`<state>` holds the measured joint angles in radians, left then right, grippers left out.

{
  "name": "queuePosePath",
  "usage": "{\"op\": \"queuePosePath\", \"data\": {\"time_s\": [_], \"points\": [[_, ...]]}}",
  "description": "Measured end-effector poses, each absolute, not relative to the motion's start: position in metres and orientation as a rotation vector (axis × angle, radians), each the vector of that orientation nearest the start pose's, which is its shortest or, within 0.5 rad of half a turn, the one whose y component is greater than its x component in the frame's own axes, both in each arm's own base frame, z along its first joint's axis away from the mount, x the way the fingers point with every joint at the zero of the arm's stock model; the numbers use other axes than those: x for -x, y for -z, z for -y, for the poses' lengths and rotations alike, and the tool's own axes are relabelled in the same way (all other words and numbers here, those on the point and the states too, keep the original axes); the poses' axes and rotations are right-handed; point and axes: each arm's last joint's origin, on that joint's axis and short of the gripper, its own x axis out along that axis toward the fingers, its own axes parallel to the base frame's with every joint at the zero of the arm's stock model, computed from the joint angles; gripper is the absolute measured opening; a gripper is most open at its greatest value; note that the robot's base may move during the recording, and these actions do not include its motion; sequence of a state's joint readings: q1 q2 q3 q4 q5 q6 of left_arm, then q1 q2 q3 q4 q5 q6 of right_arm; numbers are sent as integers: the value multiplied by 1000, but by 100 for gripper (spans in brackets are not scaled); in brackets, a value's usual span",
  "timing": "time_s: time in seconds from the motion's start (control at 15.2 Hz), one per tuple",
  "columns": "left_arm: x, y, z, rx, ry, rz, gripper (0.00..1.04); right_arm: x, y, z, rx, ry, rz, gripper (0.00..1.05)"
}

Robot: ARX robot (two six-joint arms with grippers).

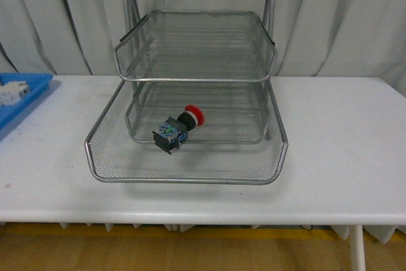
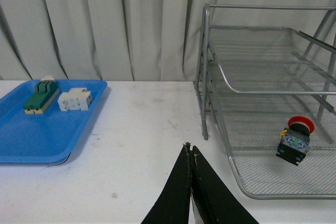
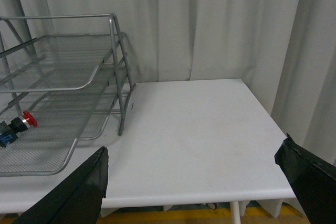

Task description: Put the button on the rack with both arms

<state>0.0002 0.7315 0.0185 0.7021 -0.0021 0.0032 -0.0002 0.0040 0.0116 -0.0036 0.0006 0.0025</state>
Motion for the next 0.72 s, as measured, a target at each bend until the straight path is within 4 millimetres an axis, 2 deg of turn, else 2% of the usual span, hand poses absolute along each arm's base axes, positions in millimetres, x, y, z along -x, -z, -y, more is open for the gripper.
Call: {"op": "queuePosePath", "data": {"time_s": [0.72], "points": [[-119,-169,0,-3,-2,9,2,-97,-167,0,-2,1,4,98]]}}
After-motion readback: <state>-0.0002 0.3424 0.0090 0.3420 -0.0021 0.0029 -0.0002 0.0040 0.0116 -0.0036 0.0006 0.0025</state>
